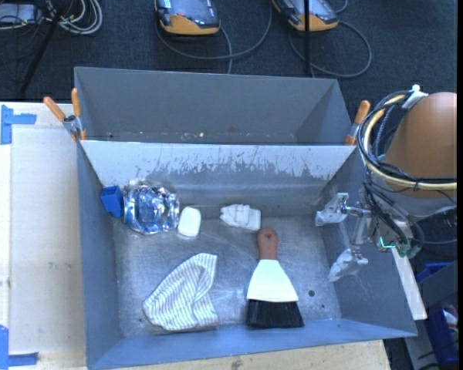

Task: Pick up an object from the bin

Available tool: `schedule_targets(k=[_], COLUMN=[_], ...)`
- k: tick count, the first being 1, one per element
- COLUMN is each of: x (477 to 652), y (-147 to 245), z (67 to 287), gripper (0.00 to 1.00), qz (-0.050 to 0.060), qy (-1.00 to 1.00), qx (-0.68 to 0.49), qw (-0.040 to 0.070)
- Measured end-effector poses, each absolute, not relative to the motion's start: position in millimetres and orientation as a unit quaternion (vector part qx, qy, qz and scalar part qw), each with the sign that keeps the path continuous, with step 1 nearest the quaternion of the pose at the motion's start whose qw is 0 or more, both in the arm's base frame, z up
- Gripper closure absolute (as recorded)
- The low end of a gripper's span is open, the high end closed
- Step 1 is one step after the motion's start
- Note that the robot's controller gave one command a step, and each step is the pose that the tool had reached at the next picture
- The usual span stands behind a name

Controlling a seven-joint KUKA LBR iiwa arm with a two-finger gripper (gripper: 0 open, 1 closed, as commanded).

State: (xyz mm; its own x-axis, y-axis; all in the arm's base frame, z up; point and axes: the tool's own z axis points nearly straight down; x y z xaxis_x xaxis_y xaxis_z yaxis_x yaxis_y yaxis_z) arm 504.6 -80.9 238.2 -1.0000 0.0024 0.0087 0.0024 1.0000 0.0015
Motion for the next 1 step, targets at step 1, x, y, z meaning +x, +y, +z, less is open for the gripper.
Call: schedule_targets(k=[1], x=[506.1], y=[-80.6], z=[242.2], gripper=[0.00], qz=[0.000], qy=[-1.000], qx=[0.000], qw=[0.001])
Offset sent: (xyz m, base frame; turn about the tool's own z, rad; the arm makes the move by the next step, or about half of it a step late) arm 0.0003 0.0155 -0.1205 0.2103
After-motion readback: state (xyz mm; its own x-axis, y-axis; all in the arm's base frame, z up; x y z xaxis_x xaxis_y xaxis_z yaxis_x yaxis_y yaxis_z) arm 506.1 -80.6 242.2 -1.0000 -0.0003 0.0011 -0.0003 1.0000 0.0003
